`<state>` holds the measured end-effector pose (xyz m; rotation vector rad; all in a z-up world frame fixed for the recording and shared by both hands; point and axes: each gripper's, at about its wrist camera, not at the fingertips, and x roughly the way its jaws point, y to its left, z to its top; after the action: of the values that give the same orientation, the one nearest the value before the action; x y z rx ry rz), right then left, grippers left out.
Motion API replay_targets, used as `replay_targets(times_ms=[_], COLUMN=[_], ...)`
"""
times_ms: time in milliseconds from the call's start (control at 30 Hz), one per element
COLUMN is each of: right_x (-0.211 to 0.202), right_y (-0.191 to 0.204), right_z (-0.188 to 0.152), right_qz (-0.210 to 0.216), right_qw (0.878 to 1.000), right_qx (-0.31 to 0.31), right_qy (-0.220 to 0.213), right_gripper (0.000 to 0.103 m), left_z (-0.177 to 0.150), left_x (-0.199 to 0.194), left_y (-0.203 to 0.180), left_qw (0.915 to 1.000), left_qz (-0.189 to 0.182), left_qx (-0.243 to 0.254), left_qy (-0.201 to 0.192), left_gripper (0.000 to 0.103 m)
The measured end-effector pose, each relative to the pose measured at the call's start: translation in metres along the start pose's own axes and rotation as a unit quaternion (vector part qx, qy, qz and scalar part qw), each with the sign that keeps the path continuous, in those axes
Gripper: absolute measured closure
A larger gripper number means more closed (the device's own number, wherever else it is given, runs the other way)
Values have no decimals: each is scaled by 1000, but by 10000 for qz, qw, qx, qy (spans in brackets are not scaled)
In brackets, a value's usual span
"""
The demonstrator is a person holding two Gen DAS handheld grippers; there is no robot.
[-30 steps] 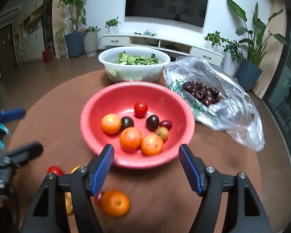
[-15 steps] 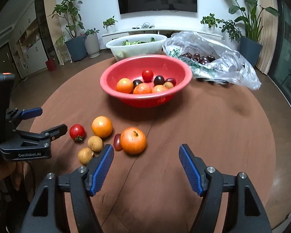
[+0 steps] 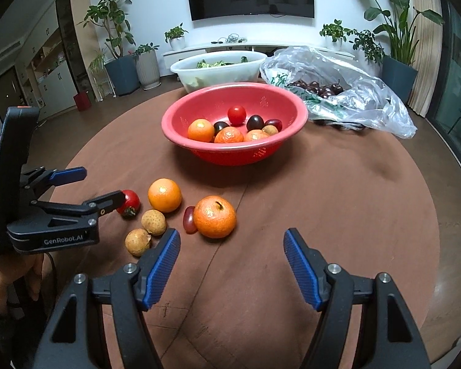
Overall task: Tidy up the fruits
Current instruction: 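Withdraw both tools from the red bowl back over the loose fruit, then grasp another red tomato with the left tool while the right tool grasps a tangerine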
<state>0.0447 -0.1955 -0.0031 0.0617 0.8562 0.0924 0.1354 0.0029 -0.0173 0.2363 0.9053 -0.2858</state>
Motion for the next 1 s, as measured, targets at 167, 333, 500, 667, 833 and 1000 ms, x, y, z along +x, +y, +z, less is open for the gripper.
replay_targets(times_ms=[167, 333, 500, 667, 833, 1000], right_x=[0, 1, 2, 8, 13, 25], right_y=[-2, -3, -2, -2, 0, -3], right_z=[-1, 0, 0, 2, 9, 20], right_qz=[13, 25, 38, 98, 303, 540], right_qw=[10000, 10000, 10000, 9999, 9995, 9981], right_qx=[39, 32, 29, 27, 40, 164], right_qy=[-2, 19, 31, 95, 128, 239], right_gripper=[30, 30, 30, 31, 32, 37], left_z=[-2, -4, -7, -9, -10, -8], left_x=[0, 0, 6, 11, 19, 23], left_y=[-5, -12, -6, -6, -8, -2], left_qw=[9993, 9986, 9980, 9966, 9932, 9901], left_qz=[-360, -493, -591, -760, -1080, -1322], left_qx=[56, 167, 74, 43, -9, -191], left_qy=[42, 105, 217, 308, 425, 423], left_gripper=[28, 28, 39, 47, 60, 68])
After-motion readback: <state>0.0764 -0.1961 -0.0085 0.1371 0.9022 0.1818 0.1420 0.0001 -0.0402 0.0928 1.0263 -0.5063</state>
